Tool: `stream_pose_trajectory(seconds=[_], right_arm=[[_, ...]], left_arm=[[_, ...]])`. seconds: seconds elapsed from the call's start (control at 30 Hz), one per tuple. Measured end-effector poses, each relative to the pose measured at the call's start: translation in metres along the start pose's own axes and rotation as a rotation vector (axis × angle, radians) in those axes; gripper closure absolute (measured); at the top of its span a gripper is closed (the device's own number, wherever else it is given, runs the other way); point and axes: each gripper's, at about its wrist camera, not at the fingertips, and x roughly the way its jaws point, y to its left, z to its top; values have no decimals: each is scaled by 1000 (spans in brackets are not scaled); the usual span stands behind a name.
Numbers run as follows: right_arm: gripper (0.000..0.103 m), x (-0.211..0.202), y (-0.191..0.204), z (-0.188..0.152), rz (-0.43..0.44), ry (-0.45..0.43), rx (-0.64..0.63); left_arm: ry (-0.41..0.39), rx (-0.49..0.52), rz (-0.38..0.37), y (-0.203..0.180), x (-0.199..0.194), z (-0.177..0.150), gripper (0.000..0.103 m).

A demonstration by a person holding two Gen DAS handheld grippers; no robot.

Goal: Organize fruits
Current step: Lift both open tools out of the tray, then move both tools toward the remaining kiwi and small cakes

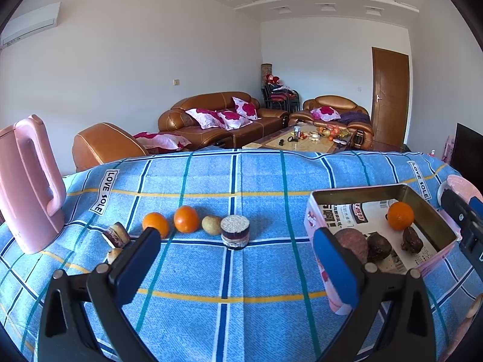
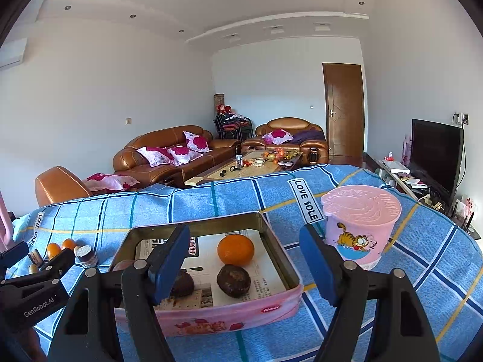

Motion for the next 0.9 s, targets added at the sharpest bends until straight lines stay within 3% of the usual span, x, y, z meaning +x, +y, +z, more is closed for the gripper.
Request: stream_pose_trajectory(seconds=[0.27, 0.7, 0.9], right_arm=[[27, -2, 41, -5, 59, 32, -19], [27, 6, 123, -12, 185, 81, -108], [27, 30, 170, -19, 206, 188, -215]], left_arm=[[24, -29, 42, 43, 7, -1, 0], [138, -155, 111, 132, 34, -6, 0], [167, -209, 150, 165, 45, -7, 0]])
